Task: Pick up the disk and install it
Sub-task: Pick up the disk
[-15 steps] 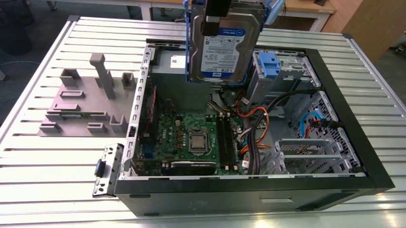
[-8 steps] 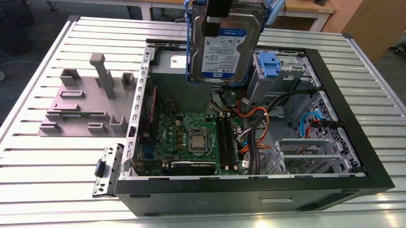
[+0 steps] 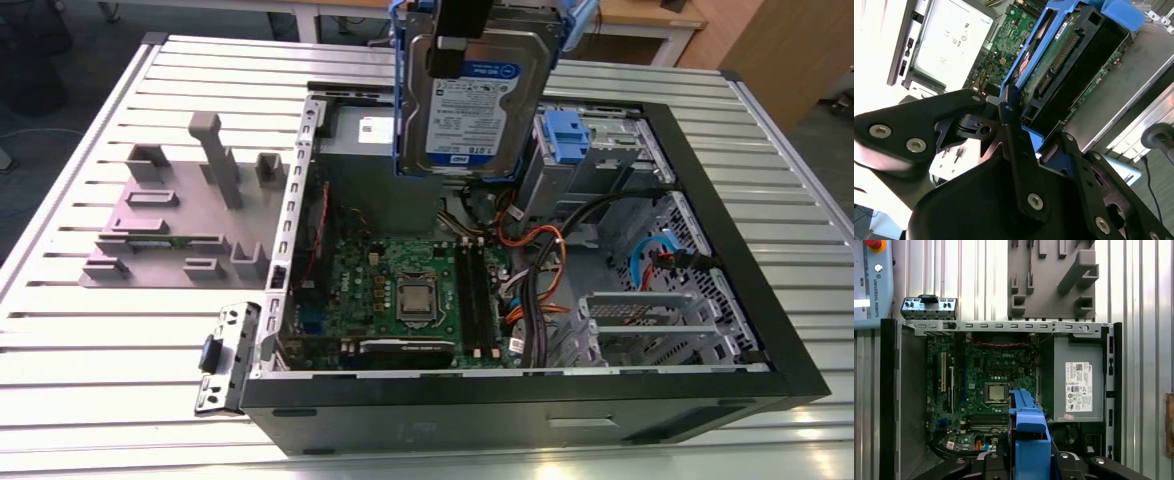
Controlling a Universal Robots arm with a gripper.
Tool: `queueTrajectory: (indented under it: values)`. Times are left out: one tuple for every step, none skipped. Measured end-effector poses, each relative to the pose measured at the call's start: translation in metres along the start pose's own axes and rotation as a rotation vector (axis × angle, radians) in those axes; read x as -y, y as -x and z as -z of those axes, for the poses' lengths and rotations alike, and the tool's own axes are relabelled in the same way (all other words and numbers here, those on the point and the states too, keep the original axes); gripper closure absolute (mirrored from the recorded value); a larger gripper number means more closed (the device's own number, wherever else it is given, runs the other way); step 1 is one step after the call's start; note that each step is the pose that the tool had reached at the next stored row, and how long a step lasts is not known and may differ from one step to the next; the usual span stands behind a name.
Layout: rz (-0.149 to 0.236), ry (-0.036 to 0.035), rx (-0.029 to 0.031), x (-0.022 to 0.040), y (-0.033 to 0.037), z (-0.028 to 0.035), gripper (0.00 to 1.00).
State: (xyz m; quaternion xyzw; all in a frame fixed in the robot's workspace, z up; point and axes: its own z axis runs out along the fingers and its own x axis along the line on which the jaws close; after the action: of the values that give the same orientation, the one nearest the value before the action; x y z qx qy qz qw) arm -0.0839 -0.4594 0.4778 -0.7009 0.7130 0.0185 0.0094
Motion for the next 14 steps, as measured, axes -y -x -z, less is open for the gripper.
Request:
queueTrajectory:
  values:
    - [0.0,0.0,-0.0001,0.0002,-0.0001,0.0,0.64]
    - [0.0,0.0,-0.0001,0.0003,-0.0003,0.0,0.64]
    - [0.0,0.0,-0.0002,0.0005,-0.0004,0.0,0.64]
    - [0.0,0.0,-0.0003,0.0006,-0.0005,0.0,0.64]
    - [0.0,0.0,-0.0004,0.0008,-0.0006,0.0,0.64]
    - [0.0,0.0,-0.0005,0.001,-0.0008,-0.0001,0.64]
    - [0.0,0.0,-0.0006,0.0012,-0.0009,-0.0001,0.64]
    - [0.0,0.0,-0.0007,0.0013,-0.001,-0.0001,0.64]
    - [0.0,0.0,-0.0008,0.0015,-0.0011,-0.0001,0.64]
    - [0.0,-0.0001,-0.0008,0.0016,-0.0013,-0.0001,0.64]
    - [0.0,-0.0001,-0.0009,0.0018,-0.0014,-0.0001,0.64]
    - [0.0,0.0,-0.001,0.0019,-0.0015,-0.0001,0.64]
    - [0.0,-0.0001,-0.001,0.0021,-0.0017,-0.0002,0.64]
    - [0.0,0.0,-0.0012,0.0023,-0.0018,-0.0002,0.64]
